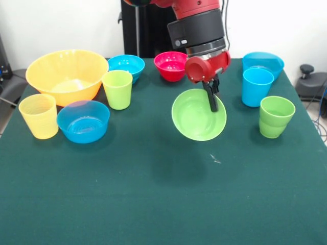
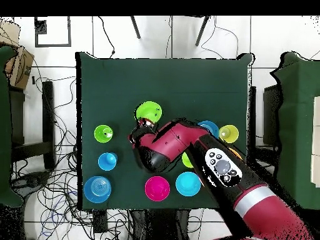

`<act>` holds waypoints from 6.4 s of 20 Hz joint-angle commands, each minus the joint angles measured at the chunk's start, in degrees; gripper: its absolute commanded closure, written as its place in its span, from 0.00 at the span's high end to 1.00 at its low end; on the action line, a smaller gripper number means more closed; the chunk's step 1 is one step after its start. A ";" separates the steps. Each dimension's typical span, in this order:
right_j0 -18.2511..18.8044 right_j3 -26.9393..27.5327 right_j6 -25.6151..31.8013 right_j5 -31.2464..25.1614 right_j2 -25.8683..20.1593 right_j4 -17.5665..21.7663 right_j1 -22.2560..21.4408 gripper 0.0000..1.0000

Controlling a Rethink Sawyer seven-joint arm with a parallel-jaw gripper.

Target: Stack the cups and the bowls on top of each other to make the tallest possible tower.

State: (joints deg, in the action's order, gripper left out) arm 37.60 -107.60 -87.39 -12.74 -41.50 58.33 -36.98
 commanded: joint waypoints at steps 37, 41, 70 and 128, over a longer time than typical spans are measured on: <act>-2.18 9.15 3.53 -36.01 7.63 -24.07 1.18 0.00; -3.90 13.32 3.77 -43.72 8.51 -24.91 2.76 0.00; -9.32 7.32 -12.47 27.83 20.90 -17.12 4.07 0.00; -12.26 11.51 -9.89 12.13 22.05 -12.09 1.23 0.00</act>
State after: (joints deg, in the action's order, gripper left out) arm 25.52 -91.16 -91.84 7.02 -11.29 47.95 -36.72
